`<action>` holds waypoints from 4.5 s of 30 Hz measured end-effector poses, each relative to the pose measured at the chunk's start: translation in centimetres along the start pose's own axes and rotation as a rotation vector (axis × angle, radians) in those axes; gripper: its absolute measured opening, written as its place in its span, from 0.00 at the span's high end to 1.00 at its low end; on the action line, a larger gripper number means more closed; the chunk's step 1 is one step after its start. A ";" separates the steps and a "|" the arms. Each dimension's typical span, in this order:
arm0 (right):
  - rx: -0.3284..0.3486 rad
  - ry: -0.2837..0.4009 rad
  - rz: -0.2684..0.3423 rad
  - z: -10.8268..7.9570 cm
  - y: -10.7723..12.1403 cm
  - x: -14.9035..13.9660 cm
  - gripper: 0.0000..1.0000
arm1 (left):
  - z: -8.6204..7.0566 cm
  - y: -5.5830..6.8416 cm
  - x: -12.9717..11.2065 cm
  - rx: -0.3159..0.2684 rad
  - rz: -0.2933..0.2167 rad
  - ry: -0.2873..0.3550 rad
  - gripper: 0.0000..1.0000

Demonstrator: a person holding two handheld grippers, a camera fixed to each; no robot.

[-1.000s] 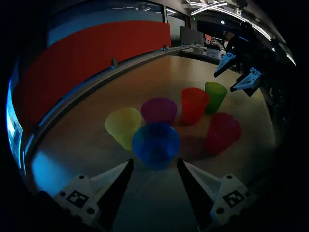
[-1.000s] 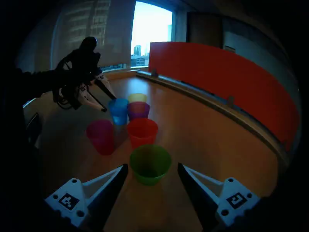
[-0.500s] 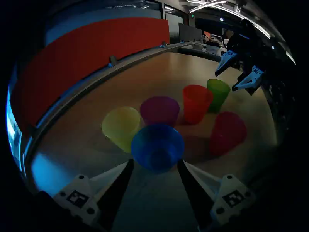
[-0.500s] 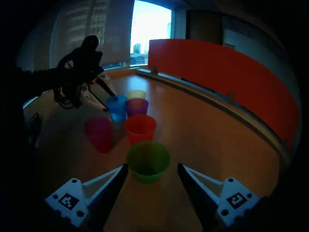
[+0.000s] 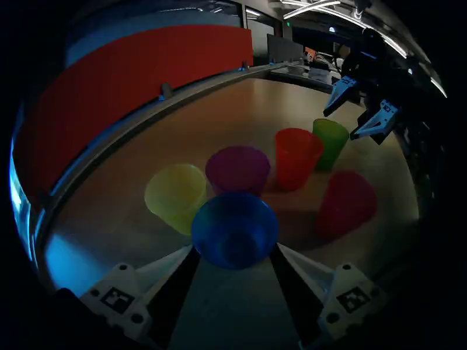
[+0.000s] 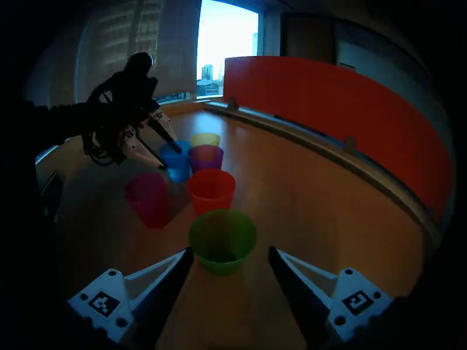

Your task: Pour water

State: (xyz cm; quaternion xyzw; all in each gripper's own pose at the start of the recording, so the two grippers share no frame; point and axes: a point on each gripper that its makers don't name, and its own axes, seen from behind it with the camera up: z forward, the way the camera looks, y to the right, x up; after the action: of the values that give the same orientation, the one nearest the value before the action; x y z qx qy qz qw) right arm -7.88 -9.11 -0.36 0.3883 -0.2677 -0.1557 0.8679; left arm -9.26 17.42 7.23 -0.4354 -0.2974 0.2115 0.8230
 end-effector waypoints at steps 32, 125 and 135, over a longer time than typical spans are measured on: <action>0.007 -0.013 0.000 0.6 0.0 -0.4 0.01 | 1.2 0.0 1.0 -0.008 0.007 0.025 0.16; 0.017 0.041 0.012 4.0 -1.0 1.4 0.10 | 0.5 0.4 1.3 0.025 -0.030 0.111 0.19; 0.004 0.082 0.024 3.2 -1.2 2.5 0.10 | -1.0 0.9 2.5 0.052 -0.054 0.168 0.19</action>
State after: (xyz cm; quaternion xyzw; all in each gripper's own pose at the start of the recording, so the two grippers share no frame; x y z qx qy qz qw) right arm -7.80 -12.96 1.32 0.3926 -0.2369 -0.1287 0.8793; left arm -6.87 18.82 6.84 -0.4217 -0.2333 0.1598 0.8615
